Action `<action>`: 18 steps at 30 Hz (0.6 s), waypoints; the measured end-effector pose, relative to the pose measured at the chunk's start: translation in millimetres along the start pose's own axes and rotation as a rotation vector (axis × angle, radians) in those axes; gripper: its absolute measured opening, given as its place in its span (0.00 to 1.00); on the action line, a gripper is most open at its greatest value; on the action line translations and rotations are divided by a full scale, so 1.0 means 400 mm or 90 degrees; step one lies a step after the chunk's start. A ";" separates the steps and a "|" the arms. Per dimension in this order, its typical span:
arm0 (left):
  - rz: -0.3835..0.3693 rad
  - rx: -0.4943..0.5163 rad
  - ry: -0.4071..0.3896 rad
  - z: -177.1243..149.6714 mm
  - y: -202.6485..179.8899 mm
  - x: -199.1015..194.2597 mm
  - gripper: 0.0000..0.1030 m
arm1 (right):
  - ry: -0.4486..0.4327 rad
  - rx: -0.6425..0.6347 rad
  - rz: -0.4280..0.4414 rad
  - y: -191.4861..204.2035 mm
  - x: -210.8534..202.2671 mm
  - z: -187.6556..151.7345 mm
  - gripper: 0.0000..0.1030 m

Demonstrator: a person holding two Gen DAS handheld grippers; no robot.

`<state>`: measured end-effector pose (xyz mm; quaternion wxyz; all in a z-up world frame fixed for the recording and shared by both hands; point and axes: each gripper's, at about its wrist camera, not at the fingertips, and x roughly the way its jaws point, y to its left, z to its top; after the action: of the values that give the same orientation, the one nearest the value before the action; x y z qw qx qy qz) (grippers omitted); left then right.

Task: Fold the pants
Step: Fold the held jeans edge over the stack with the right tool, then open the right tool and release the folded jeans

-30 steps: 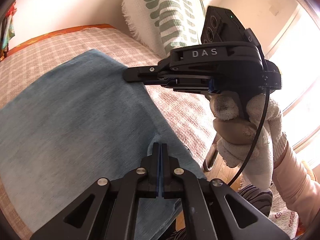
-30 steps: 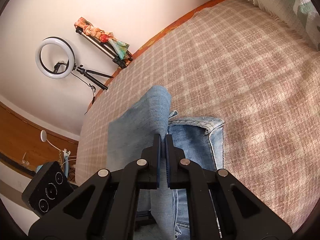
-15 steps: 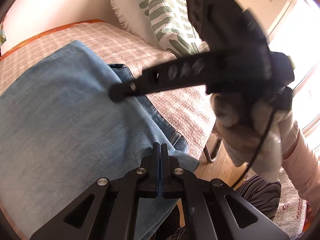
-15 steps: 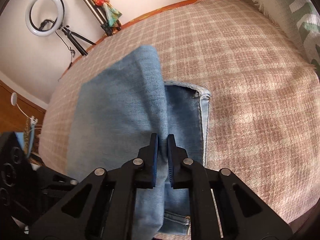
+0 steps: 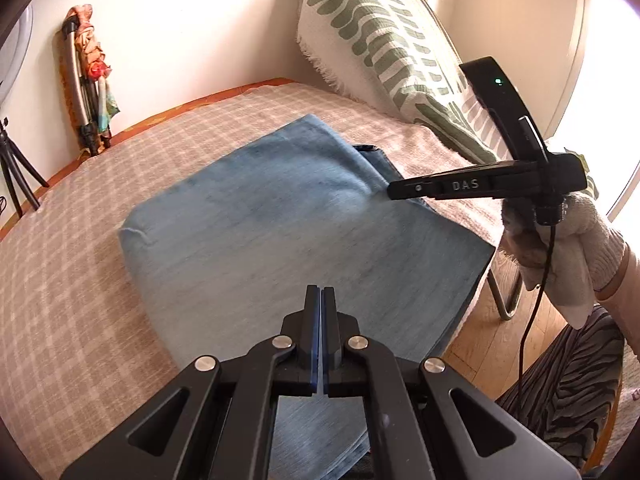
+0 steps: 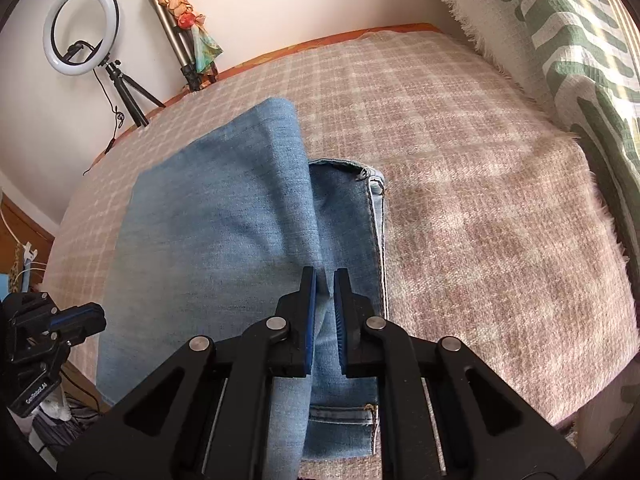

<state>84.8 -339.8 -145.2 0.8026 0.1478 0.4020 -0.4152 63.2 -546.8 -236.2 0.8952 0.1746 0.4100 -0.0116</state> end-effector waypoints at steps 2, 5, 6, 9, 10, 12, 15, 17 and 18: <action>0.015 -0.005 -0.002 -0.010 0.025 -0.007 0.00 | -0.016 -0.001 -0.003 0.004 -0.014 -0.008 0.20; 0.033 -0.020 -0.004 -0.008 0.061 0.006 0.00 | -0.049 0.000 0.006 0.006 -0.046 -0.026 0.50; 0.040 -0.027 -0.006 -0.012 0.070 0.006 0.00 | -0.060 0.000 0.011 0.007 -0.054 -0.031 0.51; 0.064 -0.038 -0.015 -0.026 0.090 0.002 0.00 | -0.073 0.010 0.021 0.007 -0.057 -0.039 0.59; 0.074 -0.035 -0.017 -0.032 0.093 0.004 0.00 | -0.071 0.016 0.025 0.004 -0.053 -0.041 0.60; 0.079 -0.020 -0.027 -0.040 0.091 0.006 0.00 | -0.062 0.019 0.026 -0.001 -0.040 -0.042 0.60; 0.069 -0.044 -0.033 -0.047 0.113 0.008 0.00 | -0.053 0.014 0.016 -0.004 -0.021 -0.038 0.60; 0.066 -0.061 -0.030 -0.047 0.130 0.010 0.00 | -0.058 0.010 0.014 -0.002 -0.020 -0.034 0.64; 0.082 -0.067 -0.039 -0.047 0.138 0.005 0.00 | -0.063 0.006 0.010 -0.001 -0.022 -0.033 0.73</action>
<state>118.9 -296.2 -163.9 0.8463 0.1178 0.3882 -0.3454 47.8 -544.2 -237.8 0.9136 0.1810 0.3638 -0.0148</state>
